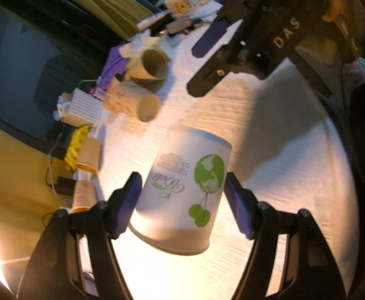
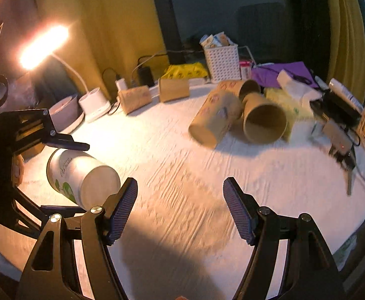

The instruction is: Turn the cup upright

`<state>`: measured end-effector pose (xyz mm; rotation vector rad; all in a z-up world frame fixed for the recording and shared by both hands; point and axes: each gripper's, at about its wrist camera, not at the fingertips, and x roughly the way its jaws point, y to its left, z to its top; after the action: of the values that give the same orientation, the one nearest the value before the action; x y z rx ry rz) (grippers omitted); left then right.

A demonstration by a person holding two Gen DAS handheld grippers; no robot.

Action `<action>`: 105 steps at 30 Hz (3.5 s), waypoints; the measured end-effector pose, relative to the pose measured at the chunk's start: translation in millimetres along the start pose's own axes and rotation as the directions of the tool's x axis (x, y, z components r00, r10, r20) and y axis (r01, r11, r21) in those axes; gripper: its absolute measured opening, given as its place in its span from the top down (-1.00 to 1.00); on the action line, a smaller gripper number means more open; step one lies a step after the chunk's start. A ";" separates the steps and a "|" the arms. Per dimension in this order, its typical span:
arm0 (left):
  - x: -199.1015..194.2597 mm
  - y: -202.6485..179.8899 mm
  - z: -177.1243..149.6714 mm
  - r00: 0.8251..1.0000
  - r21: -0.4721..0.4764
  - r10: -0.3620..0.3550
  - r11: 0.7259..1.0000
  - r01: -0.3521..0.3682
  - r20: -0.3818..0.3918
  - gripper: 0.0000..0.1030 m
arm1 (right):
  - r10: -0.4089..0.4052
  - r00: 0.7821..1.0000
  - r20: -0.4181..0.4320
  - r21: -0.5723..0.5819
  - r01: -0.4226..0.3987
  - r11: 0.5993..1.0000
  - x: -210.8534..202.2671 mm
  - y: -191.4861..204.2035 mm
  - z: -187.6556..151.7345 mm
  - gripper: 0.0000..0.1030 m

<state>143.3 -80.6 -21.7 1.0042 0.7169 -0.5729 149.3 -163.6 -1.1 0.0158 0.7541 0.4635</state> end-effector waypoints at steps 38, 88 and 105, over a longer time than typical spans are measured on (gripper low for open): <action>-69.4 -14.3 -101.9 0.961 -0.652 0.028 0.740 0.166 0.276 -0.83 | 0.205 0.947 -0.248 -0.420 -0.296 0.858 11.1 91.4 9.3 -0.44; -85.3 -26.4 -150.8 0.913 -0.834 0.132 0.472 0.285 0.387 -0.83 | 0.002 0.894 -0.448 -0.680 -0.342 0.648 85.0 170.4 10.7 -0.32; -80.2 -14.1 -167.0 0.924 -0.885 0.169 0.386 0.259 0.343 -0.83 | 0.243 0.963 -0.120 -0.365 -0.270 0.891 85.4 134.5 4.5 -0.33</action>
<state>36.8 71.6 -26.7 -0.2335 0.5663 -0.2903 152.6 -6.9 -30.0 -0.2677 0.7251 0.8630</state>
